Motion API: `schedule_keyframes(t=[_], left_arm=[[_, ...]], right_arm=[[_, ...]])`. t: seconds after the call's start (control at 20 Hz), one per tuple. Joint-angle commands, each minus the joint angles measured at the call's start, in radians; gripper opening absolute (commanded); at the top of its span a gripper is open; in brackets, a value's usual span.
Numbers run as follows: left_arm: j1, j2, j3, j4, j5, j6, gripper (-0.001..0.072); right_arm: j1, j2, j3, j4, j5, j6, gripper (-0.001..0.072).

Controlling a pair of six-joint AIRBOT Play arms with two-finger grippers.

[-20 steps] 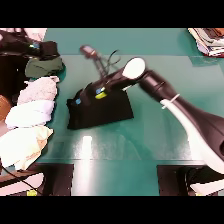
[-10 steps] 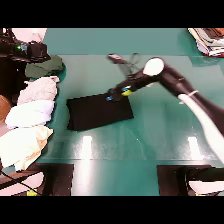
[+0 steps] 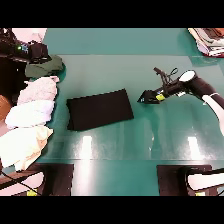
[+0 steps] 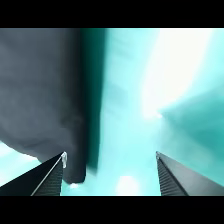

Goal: Fold the shirts.

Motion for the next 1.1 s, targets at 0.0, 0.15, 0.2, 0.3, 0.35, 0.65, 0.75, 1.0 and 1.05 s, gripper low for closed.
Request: schedule_keyframes(t=[0.0,0.15,0.2,0.3,0.35,0.65,0.75,1.0,1.05], left_arm=[[0.000,0.000,0.000,-0.002,0.008,0.000,0.0023],[0.000,0.000,0.000,-0.002,0.016,0.000,0.0022],[0.000,0.000,0.000,-0.002,0.016,0.000,0.0022],[0.000,0.000,0.000,-0.002,0.016,0.000,0.0022],[0.000,0.000,0.000,-0.002,0.015,0.000,0.0022],[-0.003,0.000,0.000,-0.030,0.015,0.000,0.0021],[-0.042,0.000,0.000,-0.020,0.019,0.000,0.0020],[-0.197,0.000,0.000,-0.008,0.047,0.000,0.0021],[-0.220,0.000,0.000,-0.008,0.056,0.000,0.0021]], right_arm=[[0.022,-0.095,-0.013,0.152,-0.019,-0.051,0.0624],[0.125,-0.179,0.094,0.154,-0.008,-0.051,0.0578],[0.159,-0.204,0.139,0.155,-0.011,-0.051,0.0576],[0.218,-0.248,0.219,0.154,-0.010,-0.051,0.0516],[0.240,-0.266,0.252,0.153,-0.009,-0.051,0.0397],[0.260,-0.286,0.360,0.143,-0.002,-0.060,0.0014],[0.211,-0.243,0.359,0.143,0.003,-0.058,0.0014],[-0.052,-0.045,0.359,-0.060,0.013,0.060,0.0014],[-0.122,-0.003,0.359,-0.116,0.023,0.092,0.0014]])
